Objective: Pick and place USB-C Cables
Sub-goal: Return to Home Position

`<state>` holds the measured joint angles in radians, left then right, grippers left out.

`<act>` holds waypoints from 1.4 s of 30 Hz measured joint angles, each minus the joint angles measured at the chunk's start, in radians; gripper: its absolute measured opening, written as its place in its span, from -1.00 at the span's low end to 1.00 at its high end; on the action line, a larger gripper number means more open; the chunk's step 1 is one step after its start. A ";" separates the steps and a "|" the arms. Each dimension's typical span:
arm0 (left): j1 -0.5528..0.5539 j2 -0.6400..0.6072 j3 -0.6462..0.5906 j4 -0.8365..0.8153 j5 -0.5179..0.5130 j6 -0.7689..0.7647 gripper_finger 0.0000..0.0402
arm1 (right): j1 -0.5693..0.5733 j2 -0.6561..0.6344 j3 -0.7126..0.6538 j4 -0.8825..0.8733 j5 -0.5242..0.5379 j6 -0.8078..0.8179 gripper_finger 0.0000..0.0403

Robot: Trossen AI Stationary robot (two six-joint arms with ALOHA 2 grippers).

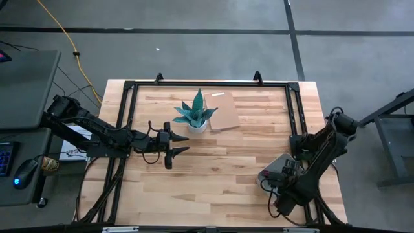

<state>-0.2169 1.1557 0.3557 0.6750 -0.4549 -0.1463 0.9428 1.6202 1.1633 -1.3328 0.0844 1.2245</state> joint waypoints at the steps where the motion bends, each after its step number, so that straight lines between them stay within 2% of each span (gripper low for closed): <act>1: 0.000 0.000 0.000 0.000 0.000 0.000 -0.20 | 0.000 -0.016 0.000 0.011 0.012 0.008 -0.01; 4: 0.000 0.000 0.000 0.000 0.000 0.000 -0.20 | 0.000 -0.068 0.000 0.065 0.090 0.023 -0.01; 8: 0.000 0.000 0.000 0.000 0.000 0.000 -0.20 | 0.000 -0.127 0.000 0.181 0.265 -0.018 -0.01; 13: 0.000 0.000 0.000 0.000 0.000 0.000 -0.20 | -0.031 -0.164 0.001 0.306 0.535 -0.177 -0.01; 17: 0.000 0.000 0.000 0.000 0.000 0.000 -0.20 | -0.094 -0.169 0.001 0.388 0.665 -0.358 -0.01; 22: 0.000 0.000 0.000 0.000 0.000 0.000 -0.20 | -0.220 -0.169 0.001 0.393 0.688 -0.512 -0.01; 26: 0.000 0.000 0.000 -0.002 0.000 0.000 -0.20 | -0.318 -0.169 0.001 0.333 0.636 -0.632 -0.01; 32: 0.000 0.000 0.000 -0.029 0.000 -0.009 -0.20 | -0.397 -0.170 0.001 0.234 0.695 -0.641 -0.01; 38: 0.000 0.000 0.000 -0.030 0.000 -0.023 -0.20 | -0.399 -0.175 -0.017 0.345 0.706 -0.707 -0.01; 42: 0.000 0.000 0.000 -0.029 0.000 -0.045 -0.20 | -0.403 -0.229 -0.150 0.506 0.676 -0.762 -0.01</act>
<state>-0.2166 1.1561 0.3561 0.6456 -0.4549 -0.1909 0.5399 1.3913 1.0134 -0.8264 0.7607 0.4628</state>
